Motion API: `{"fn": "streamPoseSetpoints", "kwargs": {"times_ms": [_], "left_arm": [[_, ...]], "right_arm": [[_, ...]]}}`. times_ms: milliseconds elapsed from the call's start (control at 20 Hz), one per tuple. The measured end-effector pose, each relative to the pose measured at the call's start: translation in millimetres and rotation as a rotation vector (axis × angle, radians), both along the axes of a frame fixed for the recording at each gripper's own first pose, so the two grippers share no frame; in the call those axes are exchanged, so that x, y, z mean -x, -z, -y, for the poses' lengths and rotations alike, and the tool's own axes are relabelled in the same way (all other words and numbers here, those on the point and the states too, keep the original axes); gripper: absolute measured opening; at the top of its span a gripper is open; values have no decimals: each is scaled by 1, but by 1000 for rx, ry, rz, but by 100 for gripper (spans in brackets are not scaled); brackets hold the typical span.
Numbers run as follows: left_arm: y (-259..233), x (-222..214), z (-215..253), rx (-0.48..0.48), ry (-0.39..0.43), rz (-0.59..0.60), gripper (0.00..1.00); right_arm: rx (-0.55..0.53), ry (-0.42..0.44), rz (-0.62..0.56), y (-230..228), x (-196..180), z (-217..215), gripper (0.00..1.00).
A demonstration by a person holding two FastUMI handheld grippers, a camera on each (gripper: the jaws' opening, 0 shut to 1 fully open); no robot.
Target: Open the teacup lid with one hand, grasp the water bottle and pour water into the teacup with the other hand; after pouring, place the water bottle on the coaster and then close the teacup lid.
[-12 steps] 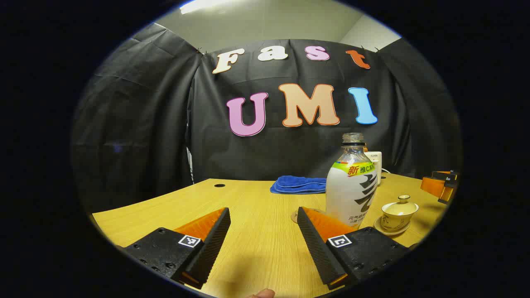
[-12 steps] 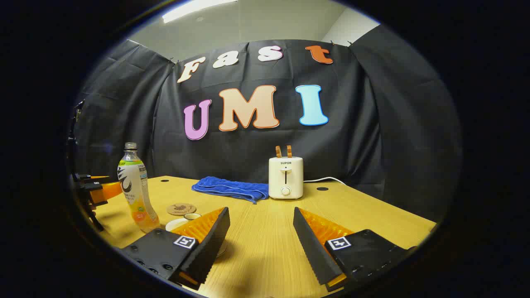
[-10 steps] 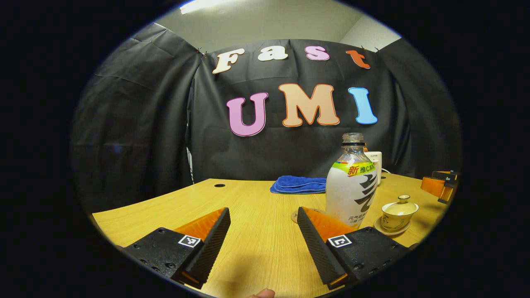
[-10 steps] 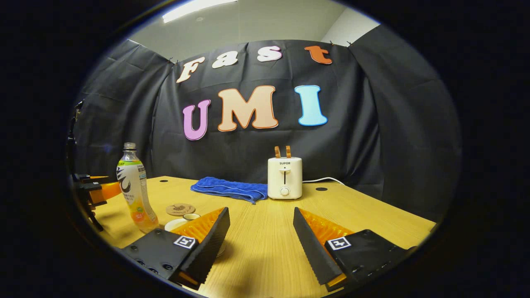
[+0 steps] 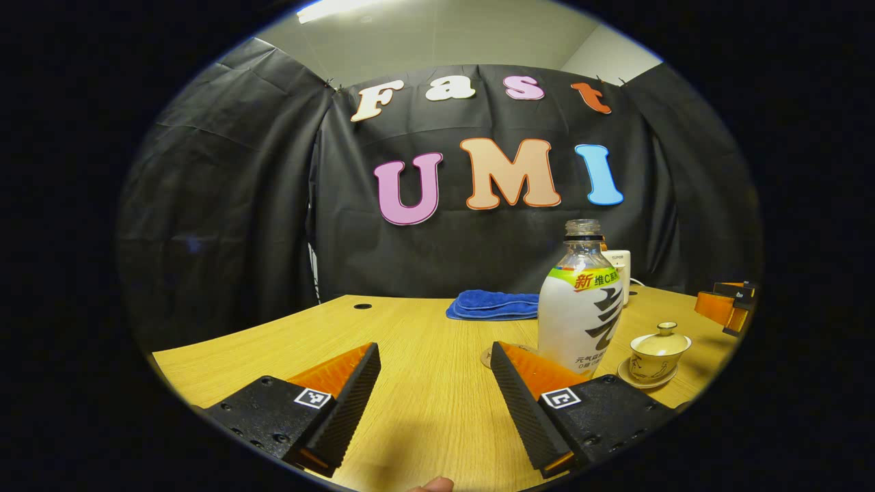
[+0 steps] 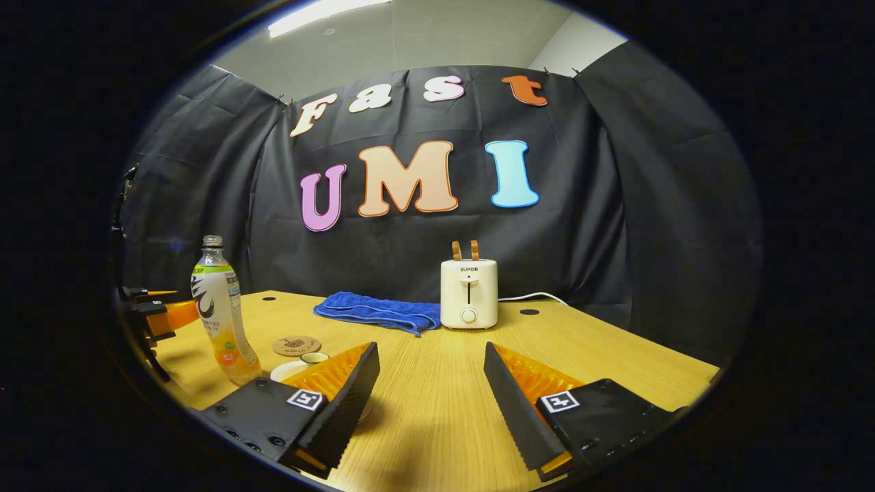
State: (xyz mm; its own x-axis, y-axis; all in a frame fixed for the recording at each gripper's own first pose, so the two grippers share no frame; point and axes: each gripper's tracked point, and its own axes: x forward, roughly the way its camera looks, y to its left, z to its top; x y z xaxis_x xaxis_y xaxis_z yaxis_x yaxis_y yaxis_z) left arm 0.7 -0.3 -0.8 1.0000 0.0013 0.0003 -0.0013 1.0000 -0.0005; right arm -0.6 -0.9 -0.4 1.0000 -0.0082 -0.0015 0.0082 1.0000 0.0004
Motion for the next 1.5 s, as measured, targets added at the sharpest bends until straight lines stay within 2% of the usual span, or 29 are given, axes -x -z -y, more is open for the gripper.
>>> {"fn": "streamPoseSetpoints", "kwargs": {"times_ms": [150,200,250,300,400,450,550,600,650,800,1200,1300,1350,1400,1500], "left_arm": [[0,0,0,0,-1,0,95],[0,0,0,0,-1,0,95],[0,0,0,0,-1,0,95],[0,0,0,0,-1,0,95],[0,1,0,0,-1,0,95],[0,0,0,0,-1,0,95],[0,0,0,0,-1,0,95],[0,0,0,0,-1,-1,95],[0,0,0,1,-1,-1,95],[0,0,0,0,0,-1,95],[0,0,-1,1,0,-1,95],[0,0,-1,1,0,0,95],[1,0,-1,1,0,0,95],[0,0,-1,1,0,0,95],[1,1,-1,1,0,0,95]], "right_arm": [[0,2,0,0,0,0,94],[0,3,0,0,0,1,98],[0,5,0,-1,0,1,94],[0,6,0,0,0,1,100],[1,12,0,0,0,2,98],[0,15,0,0,0,2,94],[1,19,0,0,0,3,100],[1,20,-1,0,0,3,94],[0,20,0,0,0,3,98],[0,17,-10,2,-1,3,98],[-13,-39,-31,5,-5,-9,100],[-26,-59,-51,7,-5,-15,98],[-31,-73,-55,6,-6,-19,94],[-32,-86,-53,3,-5,-24,98],[-21,-112,-40,-5,-5,-33,98]]}}
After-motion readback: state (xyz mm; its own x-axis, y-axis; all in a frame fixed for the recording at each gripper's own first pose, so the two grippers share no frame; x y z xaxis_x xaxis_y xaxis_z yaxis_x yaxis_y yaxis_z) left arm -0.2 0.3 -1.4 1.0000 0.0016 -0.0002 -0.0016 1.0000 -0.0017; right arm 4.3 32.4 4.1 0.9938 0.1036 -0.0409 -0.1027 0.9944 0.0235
